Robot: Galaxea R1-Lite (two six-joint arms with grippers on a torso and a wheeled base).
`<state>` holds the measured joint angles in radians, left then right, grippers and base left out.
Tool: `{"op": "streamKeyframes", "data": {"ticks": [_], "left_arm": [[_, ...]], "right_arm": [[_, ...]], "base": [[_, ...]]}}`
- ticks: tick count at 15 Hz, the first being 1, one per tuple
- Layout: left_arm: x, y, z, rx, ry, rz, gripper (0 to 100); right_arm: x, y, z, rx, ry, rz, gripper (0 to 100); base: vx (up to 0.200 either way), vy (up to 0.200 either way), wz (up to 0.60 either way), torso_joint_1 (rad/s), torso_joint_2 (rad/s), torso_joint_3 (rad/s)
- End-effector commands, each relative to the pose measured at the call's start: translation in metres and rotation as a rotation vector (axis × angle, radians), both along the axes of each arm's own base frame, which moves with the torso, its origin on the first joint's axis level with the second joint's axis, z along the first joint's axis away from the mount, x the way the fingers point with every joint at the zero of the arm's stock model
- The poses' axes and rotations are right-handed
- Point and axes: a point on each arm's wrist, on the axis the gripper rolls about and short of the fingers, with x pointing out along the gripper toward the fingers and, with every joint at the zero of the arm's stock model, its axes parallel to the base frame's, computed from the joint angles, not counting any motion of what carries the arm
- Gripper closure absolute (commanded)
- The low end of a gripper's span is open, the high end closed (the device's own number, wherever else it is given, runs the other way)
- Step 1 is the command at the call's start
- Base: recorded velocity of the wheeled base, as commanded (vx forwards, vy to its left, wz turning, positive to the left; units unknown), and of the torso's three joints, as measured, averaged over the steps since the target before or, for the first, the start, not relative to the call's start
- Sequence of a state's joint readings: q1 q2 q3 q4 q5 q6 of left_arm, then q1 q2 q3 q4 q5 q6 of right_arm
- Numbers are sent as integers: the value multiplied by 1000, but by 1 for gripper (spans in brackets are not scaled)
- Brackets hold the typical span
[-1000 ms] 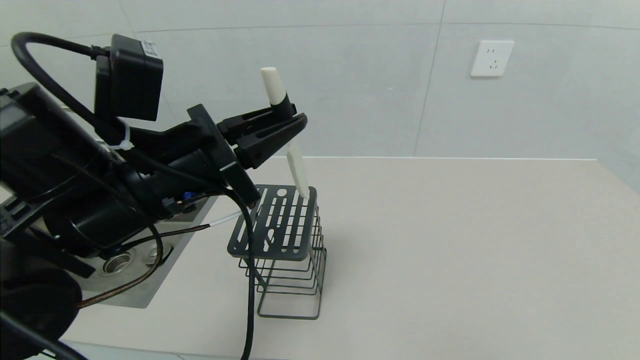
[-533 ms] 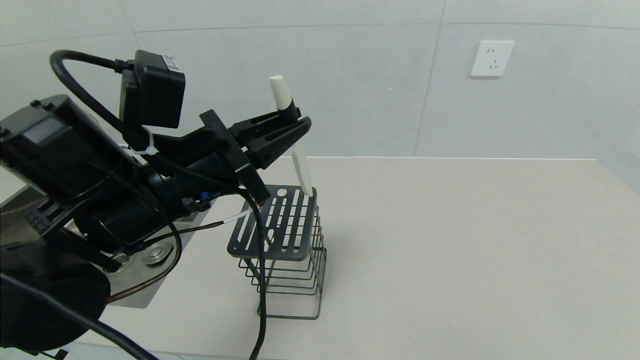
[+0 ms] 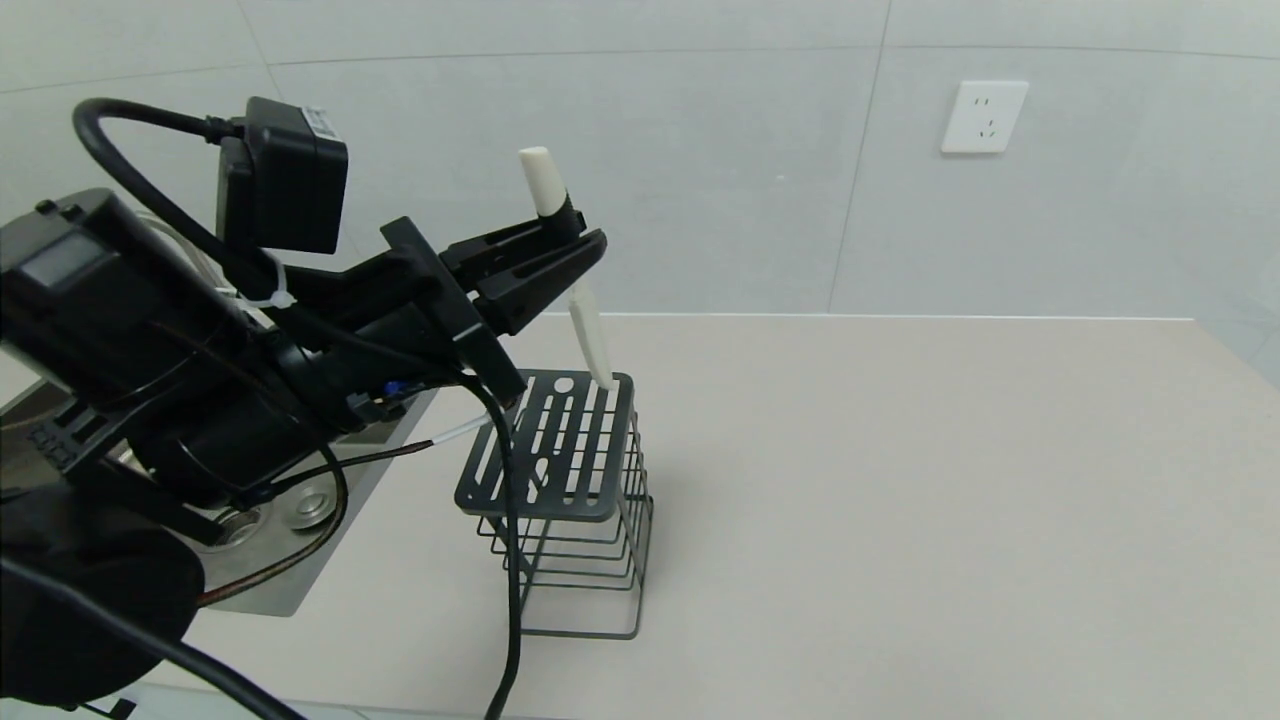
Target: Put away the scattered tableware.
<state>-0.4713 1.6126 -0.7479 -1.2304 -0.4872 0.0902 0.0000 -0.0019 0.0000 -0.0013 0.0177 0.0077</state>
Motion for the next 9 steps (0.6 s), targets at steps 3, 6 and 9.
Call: {"op": "streamKeyframes", "data": {"ticks": [3,6,9], "left_arm": [[-1,1,-5,8,15,1,100],[-2,1,-7,7,11,0,100],[-1,1,-8,8,14,0,100]], "right_arm": [[0,0,0,0,2,1,100],[0,0,0,0,2,1,100],[0,0,0,2,2,-1,100]], "base": [[0,0,0,0,0,0],[0,0,0,0,0,0],[0,0,0,0,0,0]]}}
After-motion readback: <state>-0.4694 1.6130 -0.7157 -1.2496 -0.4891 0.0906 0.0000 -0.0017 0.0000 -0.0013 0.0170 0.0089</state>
